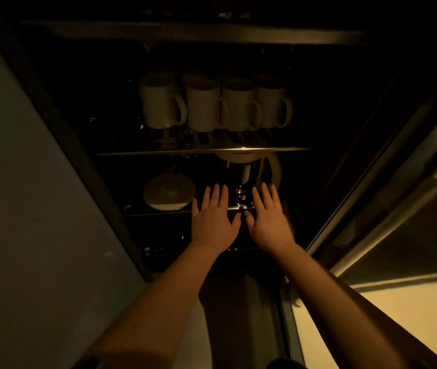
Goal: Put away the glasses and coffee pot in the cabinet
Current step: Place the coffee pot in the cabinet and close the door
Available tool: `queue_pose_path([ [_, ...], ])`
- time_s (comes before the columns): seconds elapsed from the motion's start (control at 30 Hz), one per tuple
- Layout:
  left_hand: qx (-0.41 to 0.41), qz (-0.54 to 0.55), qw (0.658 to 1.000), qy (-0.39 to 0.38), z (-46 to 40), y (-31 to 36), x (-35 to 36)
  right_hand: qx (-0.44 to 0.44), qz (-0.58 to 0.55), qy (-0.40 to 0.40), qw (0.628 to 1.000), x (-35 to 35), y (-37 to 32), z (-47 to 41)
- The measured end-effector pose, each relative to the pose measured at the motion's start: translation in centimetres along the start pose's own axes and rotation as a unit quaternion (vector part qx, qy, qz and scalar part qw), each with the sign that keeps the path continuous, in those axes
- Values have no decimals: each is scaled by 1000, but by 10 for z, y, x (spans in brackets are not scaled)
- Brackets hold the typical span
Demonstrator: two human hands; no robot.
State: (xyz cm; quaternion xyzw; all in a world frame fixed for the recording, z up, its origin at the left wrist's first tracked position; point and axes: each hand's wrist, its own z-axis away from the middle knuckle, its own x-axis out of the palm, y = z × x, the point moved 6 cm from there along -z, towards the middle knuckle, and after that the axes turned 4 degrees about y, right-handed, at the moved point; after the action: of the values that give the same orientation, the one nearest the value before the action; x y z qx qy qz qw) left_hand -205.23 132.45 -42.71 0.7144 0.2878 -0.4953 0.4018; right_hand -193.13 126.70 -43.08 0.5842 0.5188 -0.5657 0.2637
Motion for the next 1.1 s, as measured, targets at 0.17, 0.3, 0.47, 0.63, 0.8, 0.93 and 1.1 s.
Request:
queue_pose_path([
  [0.17,-52,-3,997,-51,20,-11,-70,-2,25,-65,998,-51,-44,13],
  [0.3,-79,8,995,-58,45,-2,-136,14,-18,-76,997,-113,-84,25],
  [0.47,-130,36,989,-68,77,24,-215,28,-35,-91,995,-193,-125,38],
  [0.63,-138,50,987,-63,94,46,-287,40,-52,-94,993,-270,-151,50],
  [0.8,-120,58,991,-29,88,69,-360,29,-69,-51,996,-351,-171,46],
  [0.93,-63,79,995,8,77,111,-405,28,-65,0,997,-422,-165,40],
  [1.1,18,125,992,15,69,190,-440,34,-50,37,997,-503,-131,33],
])
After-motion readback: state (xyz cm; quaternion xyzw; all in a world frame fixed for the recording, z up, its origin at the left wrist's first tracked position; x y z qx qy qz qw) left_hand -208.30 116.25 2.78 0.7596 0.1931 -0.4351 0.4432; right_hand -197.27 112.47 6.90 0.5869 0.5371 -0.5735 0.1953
